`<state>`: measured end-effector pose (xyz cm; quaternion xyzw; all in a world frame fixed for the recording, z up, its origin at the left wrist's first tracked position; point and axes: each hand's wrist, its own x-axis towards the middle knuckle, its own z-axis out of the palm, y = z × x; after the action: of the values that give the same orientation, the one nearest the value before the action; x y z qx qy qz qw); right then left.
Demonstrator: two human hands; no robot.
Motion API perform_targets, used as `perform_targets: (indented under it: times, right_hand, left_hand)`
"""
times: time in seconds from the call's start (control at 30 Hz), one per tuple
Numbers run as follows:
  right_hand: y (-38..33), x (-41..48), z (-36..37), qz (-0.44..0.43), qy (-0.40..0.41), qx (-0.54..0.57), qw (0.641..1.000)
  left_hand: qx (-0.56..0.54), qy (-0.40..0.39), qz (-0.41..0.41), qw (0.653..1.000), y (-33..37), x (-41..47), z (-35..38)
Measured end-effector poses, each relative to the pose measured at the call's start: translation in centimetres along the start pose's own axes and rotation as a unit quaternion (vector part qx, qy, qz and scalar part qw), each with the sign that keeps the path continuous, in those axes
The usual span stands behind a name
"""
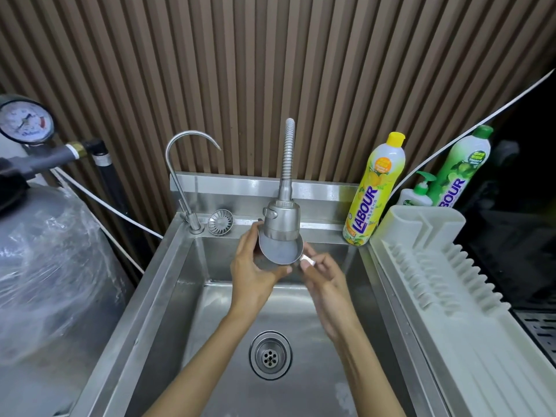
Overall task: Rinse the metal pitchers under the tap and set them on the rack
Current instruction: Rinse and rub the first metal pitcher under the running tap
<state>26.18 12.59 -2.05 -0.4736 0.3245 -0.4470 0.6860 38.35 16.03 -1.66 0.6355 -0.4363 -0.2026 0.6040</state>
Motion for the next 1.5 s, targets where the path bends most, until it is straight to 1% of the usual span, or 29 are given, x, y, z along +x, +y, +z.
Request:
perform_targets:
  times: [0.03, 0.07, 0.1, 0.13, 0.2, 0.23, 0.3, 0.37, 0.4, 0.47, 0.5, 0.53, 0.57, 0.63, 0.67, 0.73, 0.8, 0.83, 0.87, 0.9, 0.97, 1.03, 1.1, 1.17, 1.2, 1.27, 1.33, 1.4, 1.5]
  right_hand:
    - [0.7, 0.3, 0.0, 0.018, -0.020, 0.066, 0.997]
    - [1.3, 0.5, 0.1, 0.032, -0.033, 0.101, 0.994]
    - [1.5, 0.6, 0.2, 0.045, -0.031, 0.103, 0.993]
    - [1.5, 0.6, 0.3, 0.056, -0.021, 0.074, 0.995]
    - [0.7, 0.5, 0.6, 0.061, 0.009, -0.004, 0.998]
    - [0.3, 0.3, 0.7, 0.059, 0.018, -0.036, 0.997]
    - [-0.8, 0.0, 0.7, 0.051, 0.045, -0.088, 0.994]
    - [-2.1, -0.3, 0.5, 0.025, 0.086, -0.168, 0.982]
    - [-2.8, -0.5, 0.4, -0.002, 0.105, -0.231, 0.967]
    - [-3.8, -0.7, 0.1, -0.071, 0.124, -0.375, 0.916]
    - [-4.1, -0.9, 0.3, -0.098, 0.126, -0.423, 0.892]
    - [-4.2, -1.0, 0.3, -0.115, 0.126, -0.442, 0.880]
    - [-4.1, -1.1, 0.4, -0.126, 0.121, -0.426, 0.888]
    - [-3.6, -0.8, 0.3, -0.115, 0.094, -0.318, 0.936]
    - [-3.0, -0.5, 0.1, -0.099, 0.076, -0.254, 0.959]
    - [-1.9, 0.2, -0.1, -0.056, 0.043, -0.134, 0.988]
    - [-0.5, 0.9, -0.1, 0.000, 0.012, -0.003, 1.000]
    - [0.1, 1.1, -0.1, 0.027, -0.006, 0.054, 0.998]
    - [0.6, 1.2, 0.0, 0.048, -0.019, 0.086, 0.995]
    - [0.9, 1.1, 0.1, 0.064, -0.025, 0.091, 0.993]
    - [0.8, 0.7, 0.3, 0.082, -0.022, 0.051, 0.995]
    - [0.0, 0.3, 0.6, 0.082, 0.000, -0.010, 0.997]
    - [-1.1, 0.0, 0.6, 0.076, 0.038, -0.074, 0.994]
    - [-2.0, 0.0, 0.7, 0.043, 0.077, -0.173, 0.981]
    - [-2.2, 0.1, 0.8, 0.010, 0.093, -0.253, 0.963]
    - [-2.5, 0.4, 1.2, -0.054, 0.098, -0.408, 0.906]
    - [-2.4, 0.7, 1.7, -0.088, 0.086, -0.508, 0.852]
    - [-2.1, 1.3, 1.8, -0.125, 0.077, -0.539, 0.830]
    - [-2.1, 2.4, 1.8, -0.192, 0.066, -0.548, 0.812]
  left_hand:
    - [0.027, 0.002, 0.021, 0.999, 0.3, 0.1, -0.3]
    - [0.049, 0.004, 0.032, 0.998, 0.7, 0.1, -0.7]
    - [0.077, 0.010, 0.034, 0.996, 1.1, 0.1, -0.9]
    - [0.122, 0.020, 0.028, 0.992, 1.5, -0.2, -1.1]
    - [0.219, 0.030, -0.012, 0.975, 2.1, -0.7, -1.3]
    - [0.251, 0.032, -0.033, 0.967, 2.4, -1.0, -1.3]
    - [0.281, 0.032, -0.047, 0.958, 2.5, -1.3, -1.2]
    - [0.264, 0.013, -0.065, 0.962, 2.1, -1.5, -1.2]
    - [0.231, -0.004, -0.078, 0.970, 1.8, -1.7, -1.1]
    - [0.152, -0.040, -0.101, 0.982, 1.0, -1.8, -0.7]
    - [0.115, -0.048, -0.102, 0.987, 0.8, -1.8, -0.5]
    - [0.084, -0.049, -0.103, 0.990, 0.5, -1.7, -0.1]
    - [0.051, -0.041, -0.111, 0.992, 0.3, -1.5, 0.2]
    - [-0.019, -0.024, -0.109, 0.994, 0.0, -1.1, 0.7]
    - [-0.041, -0.011, -0.092, 0.995, 0.0, -0.8, 0.9]
    - [-0.042, 0.012, -0.049, 0.998, 0.1, -0.2, 1.0]
    - [-0.006, 0.023, -0.003, 1.000, 0.5, 0.1, 0.5]
    - [0.017, 0.029, 0.018, 0.999, 0.7, 0.2, 0.2]
    - [0.046, 0.036, 0.033, 0.998, 0.7, 0.2, -0.2]
    - [0.079, 0.048, 0.036, 0.995, 0.8, 0.0, -0.5]
    - [0.133, 0.082, 0.019, 0.987, 0.8, -0.5, -1.0]
    - [0.164, 0.104, -0.004, 0.981, 1.1, -1.0, -1.1]
    - [0.173, 0.089, -0.040, 0.980, 1.0, -1.4, -1.2]
    - [0.131, 0.037, -0.089, 0.987, 0.1, -1.6, -1.4]
    - [0.093, 0.005, -0.118, 0.989, -0.6, -1.5, -1.4]
    - [0.010, -0.069, -0.174, 0.982, -1.9, -1.3, -1.4]
    - [-0.028, -0.147, -0.224, 0.963, -2.9, -0.7, -1.2]
    - [-0.016, -0.187, -0.255, 0.949, -3.6, 0.2, -0.8]
    - [-0.001, -0.212, -0.282, 0.936, -4.7, 1.2, 0.0]
